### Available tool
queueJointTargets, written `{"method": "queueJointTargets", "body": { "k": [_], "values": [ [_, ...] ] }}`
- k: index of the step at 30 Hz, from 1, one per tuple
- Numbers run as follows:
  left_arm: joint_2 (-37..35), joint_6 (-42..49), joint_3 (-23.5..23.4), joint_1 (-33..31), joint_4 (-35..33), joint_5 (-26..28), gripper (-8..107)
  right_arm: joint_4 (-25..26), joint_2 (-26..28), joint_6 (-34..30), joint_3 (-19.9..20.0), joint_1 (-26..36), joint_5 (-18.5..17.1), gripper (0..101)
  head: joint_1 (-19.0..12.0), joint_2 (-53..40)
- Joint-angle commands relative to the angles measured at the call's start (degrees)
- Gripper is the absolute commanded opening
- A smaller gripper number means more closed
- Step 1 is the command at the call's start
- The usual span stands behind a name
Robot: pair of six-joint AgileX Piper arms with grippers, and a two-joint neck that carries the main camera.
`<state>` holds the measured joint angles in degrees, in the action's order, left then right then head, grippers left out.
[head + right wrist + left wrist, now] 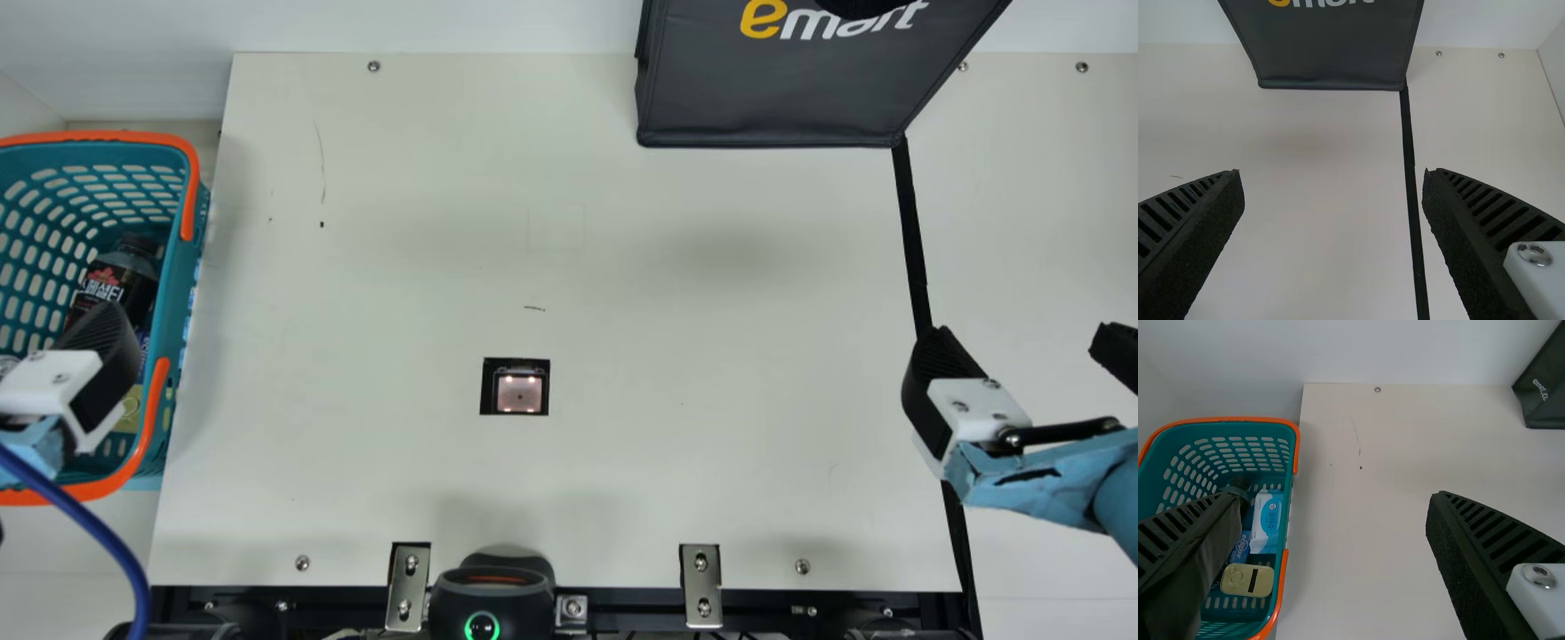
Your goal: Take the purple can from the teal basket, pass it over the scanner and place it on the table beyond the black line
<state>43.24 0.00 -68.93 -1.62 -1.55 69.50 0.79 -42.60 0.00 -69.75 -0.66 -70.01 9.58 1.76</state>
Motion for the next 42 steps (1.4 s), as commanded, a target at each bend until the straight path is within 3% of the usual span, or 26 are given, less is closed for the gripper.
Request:
{"method": "queueJointTargets", "body": {
  "k": [1,15,42],
  "values": [
    [0.0,0.0,0.0,0.0,0.0,0.0,90,0.0,0.0,0.0,0.0,0.0,0.0,95,-1.7,-1.5],
    [0.0,0.0,0.0,0.0,0.0,0.0,90,0.0,0.0,0.0,0.0,0.0,0.0,95,-1.7,-20.2],
    [0.4,-1.1,-0.2,1.1,-0.1,0.1,90,0.0,0.0,0.0,0.0,0.0,0.0,95,-1.7,-20.2]
  ]
}}
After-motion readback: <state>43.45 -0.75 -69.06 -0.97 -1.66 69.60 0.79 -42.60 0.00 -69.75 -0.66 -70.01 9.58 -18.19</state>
